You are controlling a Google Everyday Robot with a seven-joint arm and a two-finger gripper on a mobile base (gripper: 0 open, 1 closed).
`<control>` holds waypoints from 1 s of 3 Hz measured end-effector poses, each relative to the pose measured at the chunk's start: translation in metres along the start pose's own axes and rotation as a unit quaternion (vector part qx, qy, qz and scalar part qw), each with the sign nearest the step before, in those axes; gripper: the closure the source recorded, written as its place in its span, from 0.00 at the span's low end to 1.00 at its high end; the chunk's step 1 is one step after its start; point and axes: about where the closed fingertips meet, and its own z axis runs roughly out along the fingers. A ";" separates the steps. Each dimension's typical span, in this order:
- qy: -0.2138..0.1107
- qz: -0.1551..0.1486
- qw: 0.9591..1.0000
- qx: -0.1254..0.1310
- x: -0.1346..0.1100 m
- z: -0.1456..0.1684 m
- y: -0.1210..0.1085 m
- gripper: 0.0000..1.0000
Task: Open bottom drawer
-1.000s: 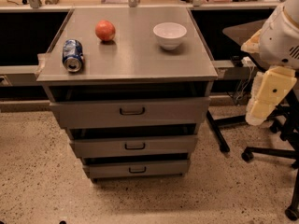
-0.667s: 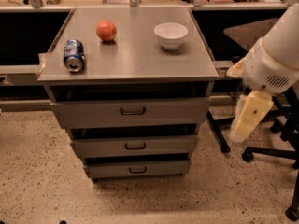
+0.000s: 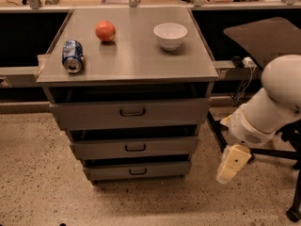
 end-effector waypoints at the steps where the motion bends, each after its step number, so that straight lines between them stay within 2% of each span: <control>1: 0.015 0.010 1.000 0.004 0.005 0.002 -0.002 0.00; 2: 0.028 -0.016 0.999 -0.013 0.006 0.055 -0.003 0.00; 3: 0.061 -0.030 0.998 0.009 0.059 0.127 -0.023 0.00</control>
Offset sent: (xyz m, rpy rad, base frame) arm 0.0373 -0.0226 -0.1889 -0.2950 -0.0321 0.1505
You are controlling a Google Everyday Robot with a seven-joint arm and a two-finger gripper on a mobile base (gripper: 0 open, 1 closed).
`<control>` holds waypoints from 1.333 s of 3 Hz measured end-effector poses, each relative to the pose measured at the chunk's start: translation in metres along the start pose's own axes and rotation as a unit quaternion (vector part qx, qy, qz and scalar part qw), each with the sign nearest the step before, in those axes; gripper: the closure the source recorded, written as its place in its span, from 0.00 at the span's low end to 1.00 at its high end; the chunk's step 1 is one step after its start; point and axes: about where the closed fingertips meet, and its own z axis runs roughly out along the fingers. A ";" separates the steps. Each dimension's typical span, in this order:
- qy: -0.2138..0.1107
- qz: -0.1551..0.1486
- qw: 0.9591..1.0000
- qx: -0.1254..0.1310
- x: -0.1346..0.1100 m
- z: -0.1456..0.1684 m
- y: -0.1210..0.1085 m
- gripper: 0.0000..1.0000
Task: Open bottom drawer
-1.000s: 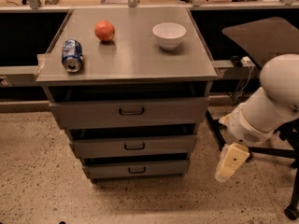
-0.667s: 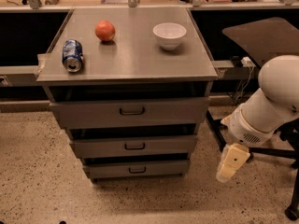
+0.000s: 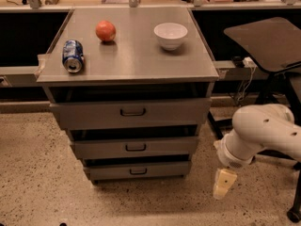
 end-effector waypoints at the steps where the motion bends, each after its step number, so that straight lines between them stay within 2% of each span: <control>1: -0.001 -0.009 1.000 0.024 0.002 0.011 -0.014 0.00; 2: -0.002 -0.009 1.000 0.024 0.002 0.011 -0.014 0.00; 3: 0.011 -0.026 1.000 0.009 -0.002 0.060 -0.021 0.00; 4: 0.001 -0.065 0.998 -0.006 -0.001 0.147 -0.027 0.00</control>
Offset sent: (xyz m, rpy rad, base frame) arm 0.0136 -0.0052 -0.0118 -0.0150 -0.0501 0.0112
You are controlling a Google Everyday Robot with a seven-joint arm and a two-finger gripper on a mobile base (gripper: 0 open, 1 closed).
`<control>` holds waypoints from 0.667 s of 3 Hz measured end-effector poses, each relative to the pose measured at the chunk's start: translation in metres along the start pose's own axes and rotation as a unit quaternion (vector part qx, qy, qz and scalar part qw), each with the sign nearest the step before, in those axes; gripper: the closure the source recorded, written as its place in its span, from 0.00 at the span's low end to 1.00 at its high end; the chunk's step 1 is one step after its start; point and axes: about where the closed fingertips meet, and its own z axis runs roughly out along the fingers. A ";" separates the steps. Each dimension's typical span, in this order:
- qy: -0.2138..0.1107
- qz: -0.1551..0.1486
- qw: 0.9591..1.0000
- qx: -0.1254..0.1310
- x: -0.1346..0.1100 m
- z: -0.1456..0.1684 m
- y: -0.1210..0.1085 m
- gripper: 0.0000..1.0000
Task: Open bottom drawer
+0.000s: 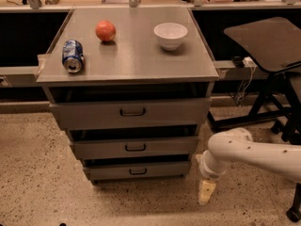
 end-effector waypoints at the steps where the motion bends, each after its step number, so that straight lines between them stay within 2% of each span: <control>1: -0.038 -0.035 0.998 -0.025 -0.007 0.067 0.007 0.00; 2: -0.042 -0.049 0.997 -0.040 -0.006 0.083 0.016 0.00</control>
Offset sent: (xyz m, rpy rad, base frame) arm -0.0010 0.0164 -0.0584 0.0692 0.0222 0.0695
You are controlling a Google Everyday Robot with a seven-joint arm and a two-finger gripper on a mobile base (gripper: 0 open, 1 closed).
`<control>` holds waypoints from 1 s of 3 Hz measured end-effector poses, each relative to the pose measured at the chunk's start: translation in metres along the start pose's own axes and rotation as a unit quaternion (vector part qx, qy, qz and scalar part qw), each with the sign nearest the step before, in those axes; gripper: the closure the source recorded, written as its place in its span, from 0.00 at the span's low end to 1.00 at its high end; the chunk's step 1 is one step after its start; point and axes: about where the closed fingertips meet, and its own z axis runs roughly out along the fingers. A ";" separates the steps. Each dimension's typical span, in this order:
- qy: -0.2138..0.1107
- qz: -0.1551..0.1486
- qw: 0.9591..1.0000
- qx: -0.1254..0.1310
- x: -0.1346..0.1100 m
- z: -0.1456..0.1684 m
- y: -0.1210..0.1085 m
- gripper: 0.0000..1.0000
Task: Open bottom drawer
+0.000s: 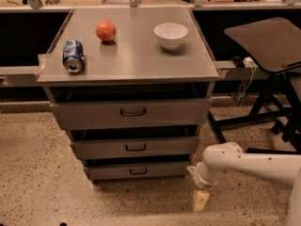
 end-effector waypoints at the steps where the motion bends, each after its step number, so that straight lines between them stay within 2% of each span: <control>1: -0.007 -0.019 1.000 -0.009 -0.009 0.015 -0.014 0.00; 2: -0.029 -0.057 0.998 0.005 -0.023 0.062 -0.051 0.00; 3: -0.040 -0.078 0.996 0.017 -0.034 0.111 -0.073 0.00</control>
Offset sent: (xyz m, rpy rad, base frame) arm 0.0997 0.0725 -0.1330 0.1387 -0.1014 0.1751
